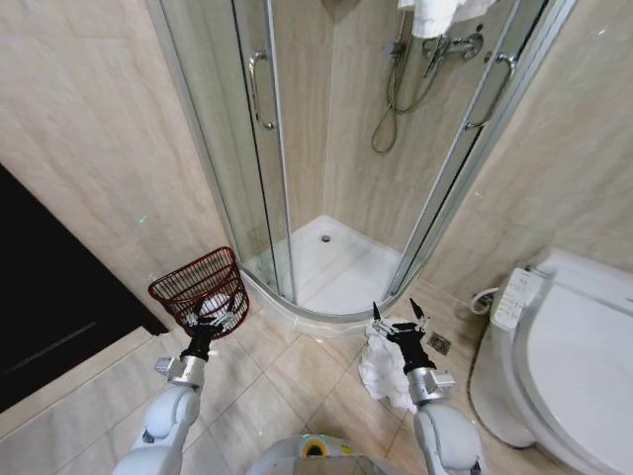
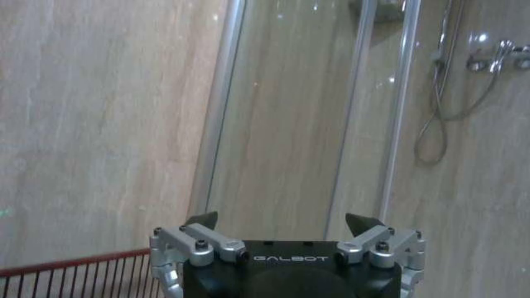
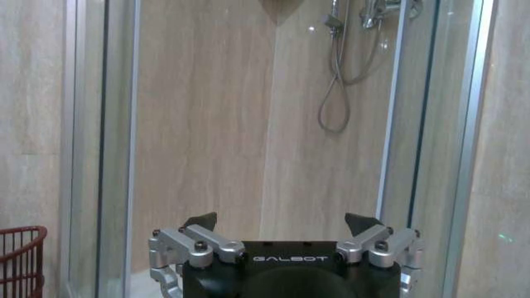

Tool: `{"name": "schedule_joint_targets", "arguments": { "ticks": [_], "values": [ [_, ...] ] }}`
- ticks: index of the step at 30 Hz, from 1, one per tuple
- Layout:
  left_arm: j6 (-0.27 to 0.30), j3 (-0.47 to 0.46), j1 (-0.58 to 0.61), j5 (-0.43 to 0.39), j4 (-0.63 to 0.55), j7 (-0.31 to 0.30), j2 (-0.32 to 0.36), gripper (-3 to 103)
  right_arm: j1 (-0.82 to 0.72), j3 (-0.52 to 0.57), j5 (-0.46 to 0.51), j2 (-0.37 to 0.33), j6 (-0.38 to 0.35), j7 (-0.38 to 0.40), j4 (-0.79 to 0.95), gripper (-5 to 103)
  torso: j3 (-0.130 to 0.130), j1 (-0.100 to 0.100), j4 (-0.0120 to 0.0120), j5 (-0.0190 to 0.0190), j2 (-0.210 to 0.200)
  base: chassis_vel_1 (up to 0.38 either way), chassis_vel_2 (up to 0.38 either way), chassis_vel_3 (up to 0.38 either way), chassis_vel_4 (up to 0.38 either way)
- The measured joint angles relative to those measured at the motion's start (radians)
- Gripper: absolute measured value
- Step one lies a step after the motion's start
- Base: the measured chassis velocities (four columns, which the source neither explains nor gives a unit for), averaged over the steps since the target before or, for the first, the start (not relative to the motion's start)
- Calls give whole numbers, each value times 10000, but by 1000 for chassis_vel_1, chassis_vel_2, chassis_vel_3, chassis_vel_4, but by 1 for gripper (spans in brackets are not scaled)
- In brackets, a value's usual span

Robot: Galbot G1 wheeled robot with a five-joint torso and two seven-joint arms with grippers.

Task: Discard the used towel into the hamper.

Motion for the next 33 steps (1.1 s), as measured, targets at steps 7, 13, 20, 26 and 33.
{"name": "schedule_joint_targets", "arguments": {
  "ticks": [7,13,20,26,33],
  "values": [
    [-90,-58,-3,-72,-43,50,5,100,-92,7,2,0,36,-1,63,100,140,114,0,2,253,12,15,-5,-6],
    [-87,-75,21,-60,-132,44,0,100,-151,41,36,-1,47,-3,196,100,292,254,0,3,546,0,0,0,0],
    [-45,-75,24,-47,-146,40,8,100,-327,90,54,-1,43,-24,325,100,485,401,0,2,887,0,0,0,0],
    [-14,-75,23,-47,-160,60,38,100,-426,85,25,0,-9,-28,405,100,632,532,1,3,1165,0,0,0,0],
    [-11,-81,32,-51,-148,74,56,100,-463,71,-10,-1,-32,-24,399,100,812,667,-2,2,1476,30,-40,-78,74]
  ]
}}
